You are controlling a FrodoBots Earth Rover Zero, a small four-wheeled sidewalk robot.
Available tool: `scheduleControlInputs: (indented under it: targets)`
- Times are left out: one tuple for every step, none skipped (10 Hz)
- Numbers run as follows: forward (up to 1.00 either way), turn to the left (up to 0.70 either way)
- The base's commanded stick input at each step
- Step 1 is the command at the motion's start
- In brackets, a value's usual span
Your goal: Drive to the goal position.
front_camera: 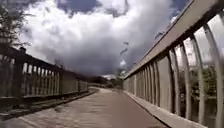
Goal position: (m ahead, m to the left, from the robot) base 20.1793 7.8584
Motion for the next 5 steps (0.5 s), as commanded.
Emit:
scheduleControlInputs:
  targets:
    - [0.85,0.00]
    - [0.85,0.00]
    - [0.85,0.09]
    - [0.85,0.21]
    - [0.85,0.34]
